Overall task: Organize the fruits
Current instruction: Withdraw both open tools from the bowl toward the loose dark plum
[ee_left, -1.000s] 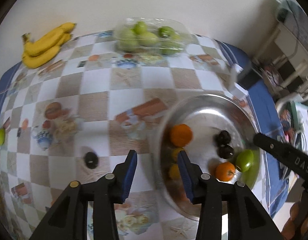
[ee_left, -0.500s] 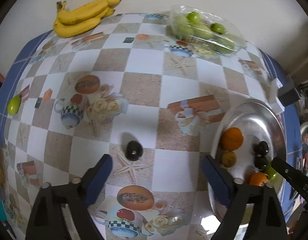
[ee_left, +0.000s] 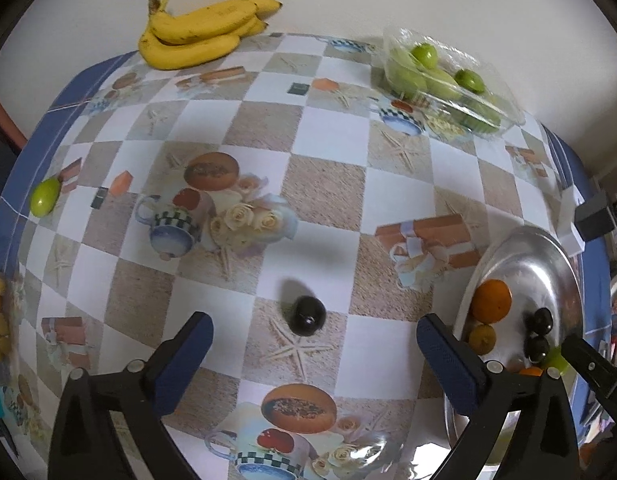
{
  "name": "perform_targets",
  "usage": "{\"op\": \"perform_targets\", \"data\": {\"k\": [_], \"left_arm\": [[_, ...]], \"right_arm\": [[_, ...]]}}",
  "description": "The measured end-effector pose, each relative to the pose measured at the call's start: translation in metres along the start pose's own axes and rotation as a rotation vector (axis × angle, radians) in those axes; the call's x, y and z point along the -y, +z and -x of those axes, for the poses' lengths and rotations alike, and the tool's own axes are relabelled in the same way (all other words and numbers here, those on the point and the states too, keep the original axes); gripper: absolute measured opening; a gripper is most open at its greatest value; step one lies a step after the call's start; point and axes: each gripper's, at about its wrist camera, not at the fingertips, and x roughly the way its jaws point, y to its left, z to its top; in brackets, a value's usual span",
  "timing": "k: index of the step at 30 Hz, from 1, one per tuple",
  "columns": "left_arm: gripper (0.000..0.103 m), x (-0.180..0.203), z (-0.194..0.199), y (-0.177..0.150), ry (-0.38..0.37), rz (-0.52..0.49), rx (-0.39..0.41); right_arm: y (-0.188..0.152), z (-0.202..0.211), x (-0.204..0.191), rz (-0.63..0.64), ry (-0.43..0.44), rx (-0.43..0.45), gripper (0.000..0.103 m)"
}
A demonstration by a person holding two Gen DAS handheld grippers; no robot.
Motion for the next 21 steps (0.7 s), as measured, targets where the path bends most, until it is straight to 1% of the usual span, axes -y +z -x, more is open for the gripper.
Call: {"op": "perform_targets", "data": {"k": [4,11,15,21], "left_arm": [[0.103,-0.004,0.002,0.002,-0.004,0.004,0.003],[0.103,-0.006,0.003,0.002,0.028,-0.039,0.006],[0.103,-0.01,0.005,0.004,0.038,-0.056,0.018],[0.103,-0.032,0.011,0.011,0.063,-0.061,0.034]], "right_arm": [[0.001,0.002,0.001,-0.018,0.028,0.01,0.103],[0.001,0.005,-0.006,-0.02,0.048,0.017,0.103],[0.0,0.002,-0.012,-0.016,0.042,0.005,0.103],[-0.001,0.002,-0.023,-0.003,0.045,-0.004,0.103]]}}
